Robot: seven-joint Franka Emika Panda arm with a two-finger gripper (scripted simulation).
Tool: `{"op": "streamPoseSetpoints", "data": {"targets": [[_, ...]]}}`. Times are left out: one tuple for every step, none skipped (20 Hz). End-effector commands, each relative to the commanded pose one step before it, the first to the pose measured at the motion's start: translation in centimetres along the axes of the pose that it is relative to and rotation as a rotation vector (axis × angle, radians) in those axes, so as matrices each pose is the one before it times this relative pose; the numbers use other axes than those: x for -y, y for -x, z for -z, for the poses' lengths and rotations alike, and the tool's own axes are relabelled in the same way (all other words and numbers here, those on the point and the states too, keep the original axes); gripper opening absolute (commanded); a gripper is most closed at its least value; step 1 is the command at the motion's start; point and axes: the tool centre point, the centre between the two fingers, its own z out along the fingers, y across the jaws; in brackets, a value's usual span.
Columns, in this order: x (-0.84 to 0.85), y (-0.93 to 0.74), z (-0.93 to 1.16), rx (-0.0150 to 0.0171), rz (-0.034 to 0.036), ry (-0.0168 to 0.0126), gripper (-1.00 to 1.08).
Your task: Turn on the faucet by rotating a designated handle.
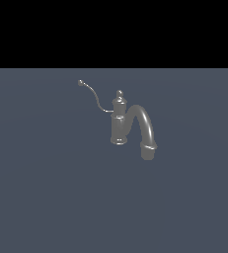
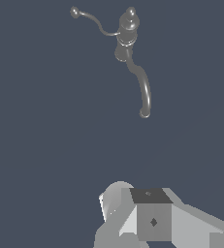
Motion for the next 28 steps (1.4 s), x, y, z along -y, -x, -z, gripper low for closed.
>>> {"op": "streamPoseSetpoints", "data": {"targets": [[-0.001, 0.0, 0.0, 0.0, 0.0, 0.0, -1.0], [-0.013, 0.006, -0.012, 0.00058, -0.0013, -0.00091, -1.0], [-0.044, 0.015, -0.037, 0.00174, -0.00389, -0.00276, -1.0], [-0.072, 0.026, -0.062, 0.0029, -0.00645, -0.00459, -1.0], [-0.102, 0.039, -0.086, 0.00411, -0.00904, -0.00648, -1.0], [-0.132, 0.053, -0.109, 0.00528, -0.01143, -0.00831, -1.0], [-0.125, 0.056, -0.101, 0.00503, -0.01059, -0.00787, -1.0], [-0.102, 0.051, -0.08, 0.00403, -0.00818, -0.00628, -1.0], [-0.078, 0.045, -0.058, 0.003, -0.00574, -0.00464, -1.0], [-0.047, 0.039, -0.035, 0.00184, -0.00312, -0.00281, -1.0], [-0.023, 0.019, -0.011, 0.00062, -0.00052, -0.00088, -1.0], [0.02, -0.008, 0.014, -0.00074, 0.0014, 0.00115, -1.0], [0.032, -0.032, 0.015, -0.00085, 0.00049, 0.00119, -1.0], [0.011, -0.058, 0.005, -0.00034, -0.0013, 0.00031, -1.0], [0.017, -0.078, 0.001, -0.00019, -0.00267, -0.00004, -1.0], [0.017, -0.105, -0.002, -0.00011, -0.00407, -0.00029, -1.0], [0.024, -0.136, -0.004, -0.00013, -0.00524, -0.00039, -1.0], [0.033, -0.171, -0.003, -0.00027, -0.00635, -0.00032, -1.0], [0.044, -0.205, -0.003, -0.00042, -0.00736, -0.00022, -1.0], [0.055, -0.237, -0.004, -0.00056, -0.00838, -0.00015, -1.0], [0.065, -0.267, -0.006, -0.00065, -0.00937, -0.00014, -1.0], [0.075, -0.294, -0.01, -0.00068, -0.01038, -0.00019, -1.0], [0.085, -0.322, -0.014, -0.0007, -0.01153, -0.00027, -1.0], [0.097, -0.349, -0.02, -0.00074, -0.01256, -0.00032, -1.0], [0.112, -0.379, -0.025, -0.00082, -0.01363, -0.00032, -1.0], [0.128, -0.41, -0.032, -0.0009, -0.01475, -0.00033, -1.0], [0.146, -0.439, -0.041, -0.00096, -0.01586, -0.00035, -1.0], [0.165, -0.468, -0.051, -0.00102, -0.01703, -0.00038, -1.0]]}}
